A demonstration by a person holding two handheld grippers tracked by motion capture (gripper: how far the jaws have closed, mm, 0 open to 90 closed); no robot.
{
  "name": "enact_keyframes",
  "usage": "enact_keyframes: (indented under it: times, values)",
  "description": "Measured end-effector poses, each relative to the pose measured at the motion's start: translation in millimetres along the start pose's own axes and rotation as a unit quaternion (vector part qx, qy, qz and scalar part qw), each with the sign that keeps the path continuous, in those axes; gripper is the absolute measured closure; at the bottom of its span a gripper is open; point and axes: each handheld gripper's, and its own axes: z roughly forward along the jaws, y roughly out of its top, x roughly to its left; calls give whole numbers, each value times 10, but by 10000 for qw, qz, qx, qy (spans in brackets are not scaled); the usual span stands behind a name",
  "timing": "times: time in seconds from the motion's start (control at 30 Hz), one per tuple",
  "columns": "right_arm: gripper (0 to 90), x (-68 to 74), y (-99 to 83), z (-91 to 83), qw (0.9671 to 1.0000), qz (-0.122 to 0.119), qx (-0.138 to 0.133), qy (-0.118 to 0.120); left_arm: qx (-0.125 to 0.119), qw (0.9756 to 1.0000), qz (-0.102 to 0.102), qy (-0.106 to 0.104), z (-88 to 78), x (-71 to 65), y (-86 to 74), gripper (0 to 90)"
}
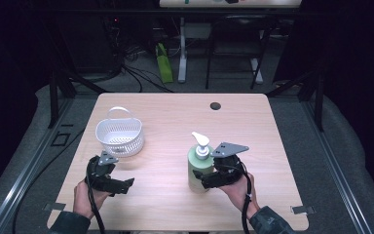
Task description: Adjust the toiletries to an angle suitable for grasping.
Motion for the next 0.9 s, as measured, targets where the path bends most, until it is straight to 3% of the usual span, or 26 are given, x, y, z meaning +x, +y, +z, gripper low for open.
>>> enact_keyframes:
  times: [0.37,0.67,0.9]
  values:
    - [119,118,60,96,9998,-100,-8,141,2,10000,39,-18,-1,-26,12,0]
    - [115,133,70,121,9998,-100,-25,168,-58,9999,79,-43,-3,-73,23,0]
    - [20,95,29,15,9995,-55,139,266,-157,9995,167,-210,-10,-191,65,0]
